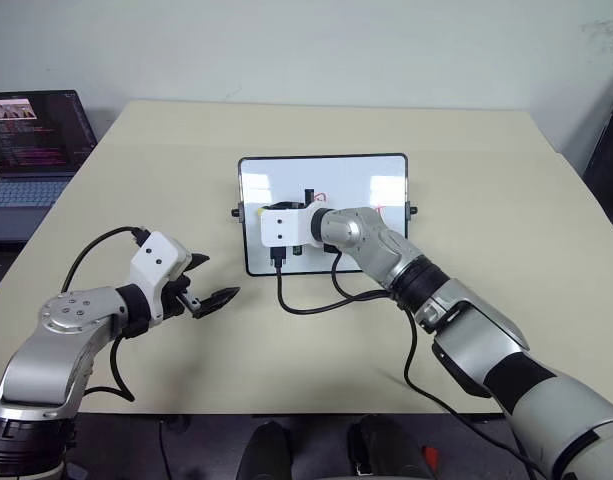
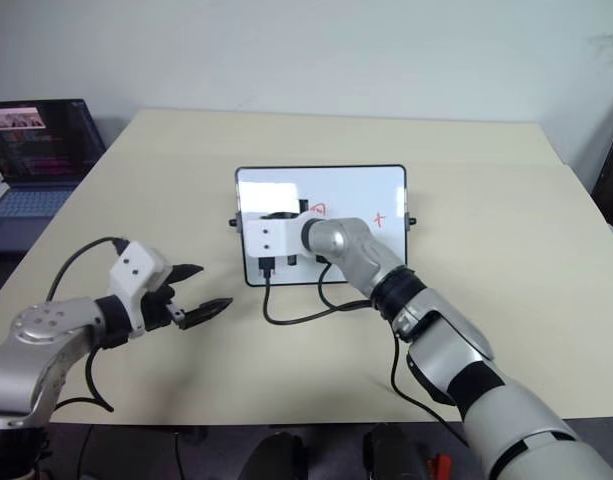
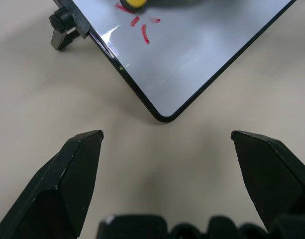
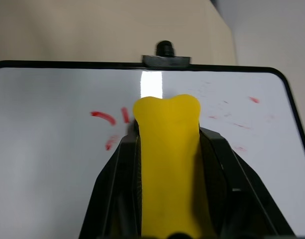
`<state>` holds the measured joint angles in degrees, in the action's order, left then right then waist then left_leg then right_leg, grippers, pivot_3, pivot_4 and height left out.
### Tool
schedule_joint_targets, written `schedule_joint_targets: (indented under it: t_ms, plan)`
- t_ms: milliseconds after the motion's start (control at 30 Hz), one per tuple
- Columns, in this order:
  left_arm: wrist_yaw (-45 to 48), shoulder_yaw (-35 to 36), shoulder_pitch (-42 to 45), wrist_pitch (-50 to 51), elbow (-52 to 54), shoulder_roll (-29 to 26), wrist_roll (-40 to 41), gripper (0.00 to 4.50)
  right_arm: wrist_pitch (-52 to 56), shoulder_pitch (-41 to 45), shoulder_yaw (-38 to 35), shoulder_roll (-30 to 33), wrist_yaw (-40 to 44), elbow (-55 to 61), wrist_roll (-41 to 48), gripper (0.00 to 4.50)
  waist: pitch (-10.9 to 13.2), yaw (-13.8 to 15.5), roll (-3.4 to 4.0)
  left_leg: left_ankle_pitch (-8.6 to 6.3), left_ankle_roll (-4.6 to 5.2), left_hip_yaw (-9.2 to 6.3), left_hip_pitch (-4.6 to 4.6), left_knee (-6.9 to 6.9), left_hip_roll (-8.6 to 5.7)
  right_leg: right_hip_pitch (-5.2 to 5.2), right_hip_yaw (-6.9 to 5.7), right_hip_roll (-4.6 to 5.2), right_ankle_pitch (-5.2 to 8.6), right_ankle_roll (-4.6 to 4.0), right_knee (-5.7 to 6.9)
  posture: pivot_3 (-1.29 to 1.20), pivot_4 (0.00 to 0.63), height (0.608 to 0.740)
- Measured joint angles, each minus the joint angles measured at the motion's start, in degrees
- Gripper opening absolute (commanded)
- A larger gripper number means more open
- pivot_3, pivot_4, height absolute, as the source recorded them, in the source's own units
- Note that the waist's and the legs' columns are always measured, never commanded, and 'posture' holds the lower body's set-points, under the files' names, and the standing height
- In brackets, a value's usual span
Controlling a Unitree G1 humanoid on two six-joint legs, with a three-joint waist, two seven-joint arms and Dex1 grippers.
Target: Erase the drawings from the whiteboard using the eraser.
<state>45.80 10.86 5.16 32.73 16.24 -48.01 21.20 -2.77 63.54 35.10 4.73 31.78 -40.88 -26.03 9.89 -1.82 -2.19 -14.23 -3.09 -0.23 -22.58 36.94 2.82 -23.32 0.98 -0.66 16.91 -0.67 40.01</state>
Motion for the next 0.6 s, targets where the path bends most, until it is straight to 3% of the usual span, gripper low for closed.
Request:
schedule_joint_targets:
  t_ms: [133,433,600]
  plan:
    - [0.25,-0.18,0.12,-0.75,-0.02,0.06,0.01,4.5,0.38,-2.13,0.52,0.06,3.54,1.96,-0.01,1.24,0.02,0.02,0.03,0.0,0.0,-0.04,0.01,0.02,0.0,0.02,-0.01,0.0,-0.01,-0.02,0.04,0.0,0.15,0.74]
    - [1.14,-0.63,0.22,-1.82,-0.05,0.66,0.04,4.5,-0.48,1.08,-2.03,-1.17,-4.43,-1.45,-1.95,1.24,0.02,0.0,0.03,0.0,0.0,-0.04,-0.01,0.0,0.0,0.01,-0.01,-0.01,-0.03,-0.05,-0.03,0.0,0.15,0.74]
    - [1.14,-0.63,0.2,-1.93,-0.05,0.98,0.08,4.5,-0.38,0.01,-1.5,-1.44,1.39,-0.73,-1.88,1.24,0.02,-0.02,0.03,0.0,0.0,-0.04,-0.01,-0.01,0.01,0.0,-0.02,-0.01,-0.03,-0.06,-0.04,0.0,0.15,0.74]
